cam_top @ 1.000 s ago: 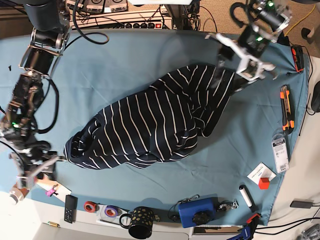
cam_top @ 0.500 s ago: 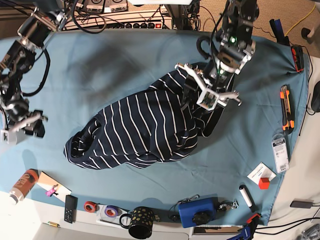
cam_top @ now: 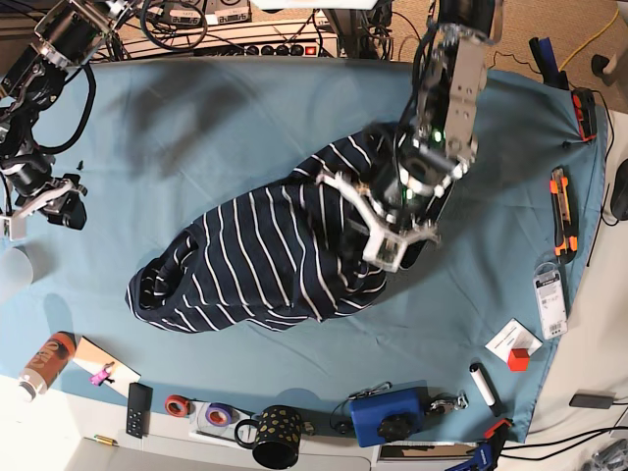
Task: Layout the t-shirt on the table in an organized manner, then fold the t-shirt properly
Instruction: 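Grasp the shirt edge with the right gripper and drag it outward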
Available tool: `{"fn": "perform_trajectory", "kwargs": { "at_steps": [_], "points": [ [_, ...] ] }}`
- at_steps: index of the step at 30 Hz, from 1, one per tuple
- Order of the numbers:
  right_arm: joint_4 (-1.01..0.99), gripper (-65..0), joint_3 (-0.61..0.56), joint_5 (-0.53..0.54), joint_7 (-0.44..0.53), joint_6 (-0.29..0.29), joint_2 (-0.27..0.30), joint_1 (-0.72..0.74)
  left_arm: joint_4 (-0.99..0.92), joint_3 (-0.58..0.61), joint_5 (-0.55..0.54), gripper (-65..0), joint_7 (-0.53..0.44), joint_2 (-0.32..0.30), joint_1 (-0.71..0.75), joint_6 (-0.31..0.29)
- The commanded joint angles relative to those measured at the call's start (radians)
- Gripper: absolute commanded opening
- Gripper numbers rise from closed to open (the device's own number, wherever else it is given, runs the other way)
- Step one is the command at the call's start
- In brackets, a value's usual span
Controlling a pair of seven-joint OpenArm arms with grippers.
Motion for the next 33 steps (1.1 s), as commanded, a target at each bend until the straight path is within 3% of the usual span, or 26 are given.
{"fn": "perform_trajectory", "kwargs": {
  "at_steps": [1, 9, 17, 18, 21, 23, 30, 33],
  "points": [
    [0.016, -40.4, 0.005, 0.017, 0.014, 0.004, 0.023, 0.006, 0.018, -0.001, -0.011, -65.0, -0.026, 0.009, -0.044, 0.01],
    [0.016, -40.4, 0.005, 0.017, -0.01, 0.007, 0.023, 0.003, -0.08, -0.001, 0.074, -65.0, -0.029, 0.009, -0.375, 0.129],
    [0.016, -40.4, 0.005, 0.018, -0.012, 0.007, 0.023, 0.003, -0.644, -0.001, 0.072, -65.0, -0.059, 0.026, -0.788, 0.113],
    [0.016, -40.4, 0.005, 0.021, -0.013, 0.007, 0.023, 0.003, -0.684, -0.001, 0.072, -63.2, -0.058, 0.026, -0.814, 0.093],
    [0.016, -40.4, 0.003, 0.044, -0.016, 0.019, 0.023, 0.003, -0.717, -0.002, 0.068, -34.6, -0.023, 0.026, -0.846, 0.063],
    [0.016, -40.4, -0.006, 0.085, -0.027, 0.056, 0.022, 0.003, -0.706, -0.002, 0.064, -25.8, 0.039, 0.026, -0.853, 0.064],
    [0.016, -40.4, -0.142, 0.137, -0.036, 0.082, 0.022, 0.004, -0.526, -0.002, 0.01, -27.7, 0.291, 0.025, -0.838, 0.064],
    [0.016, -40.4, -0.241, 0.131, 0.008, 0.082, 0.02, 0.004, -0.374, -0.002, -0.03, -29.2, 0.386, 0.026, -0.827, 0.064]
  ]
}}
